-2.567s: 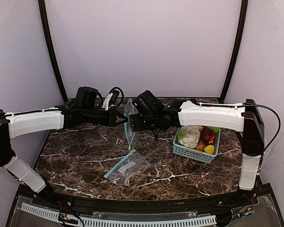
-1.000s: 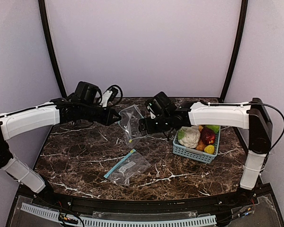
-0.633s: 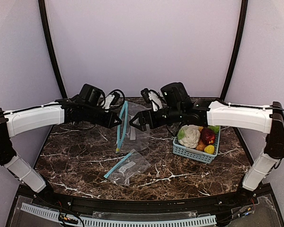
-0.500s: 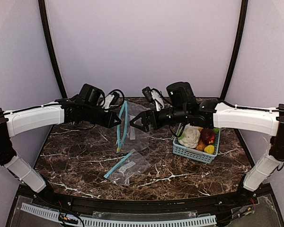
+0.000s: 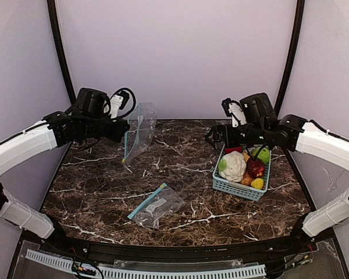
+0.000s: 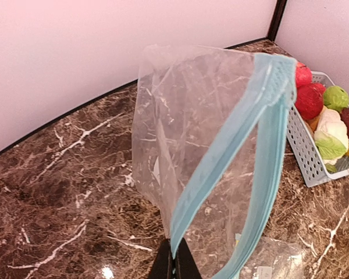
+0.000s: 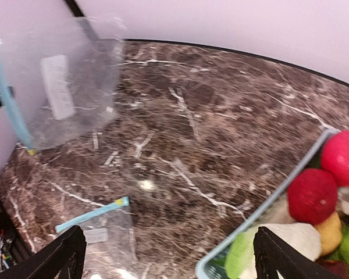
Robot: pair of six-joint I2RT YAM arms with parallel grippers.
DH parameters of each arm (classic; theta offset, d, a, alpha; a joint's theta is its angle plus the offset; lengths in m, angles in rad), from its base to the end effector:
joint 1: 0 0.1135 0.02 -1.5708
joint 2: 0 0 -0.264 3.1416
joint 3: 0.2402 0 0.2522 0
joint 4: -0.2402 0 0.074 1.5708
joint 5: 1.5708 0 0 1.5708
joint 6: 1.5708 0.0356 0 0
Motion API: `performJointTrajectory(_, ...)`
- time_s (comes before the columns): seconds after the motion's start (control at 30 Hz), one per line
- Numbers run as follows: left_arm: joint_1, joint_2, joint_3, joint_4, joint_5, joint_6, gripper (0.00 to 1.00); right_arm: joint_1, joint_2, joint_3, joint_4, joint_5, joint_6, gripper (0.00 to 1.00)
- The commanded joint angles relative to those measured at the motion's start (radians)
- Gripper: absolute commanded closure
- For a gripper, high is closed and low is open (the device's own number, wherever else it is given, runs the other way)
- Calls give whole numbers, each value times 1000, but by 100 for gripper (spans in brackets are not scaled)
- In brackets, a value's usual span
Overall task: Place the food in the zip-top bag and seal the zipper
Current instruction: Open the zipper food storage bag, then pick up the fake vegetable from the bin.
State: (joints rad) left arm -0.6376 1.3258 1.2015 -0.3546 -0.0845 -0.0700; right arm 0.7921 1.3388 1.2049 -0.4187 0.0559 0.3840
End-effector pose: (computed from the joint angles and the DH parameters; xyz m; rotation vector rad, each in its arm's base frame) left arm 0.2458 -0.1783 0.3483 0.5275 1.9980 -0.3529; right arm 0.2145 0.2145 0.3397 -0.4101 2.1504 0.6268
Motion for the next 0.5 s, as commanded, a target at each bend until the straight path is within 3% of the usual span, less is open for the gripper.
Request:
performJointTrajectory(0.0,4,39,46,-101,-109,58,99,-64,-22,-57,-160,102,23,1)
performJointTrajectory(0.47,4,185,61,-97,175,-30,99,-222,-18,-194,-176,29,-63,1)
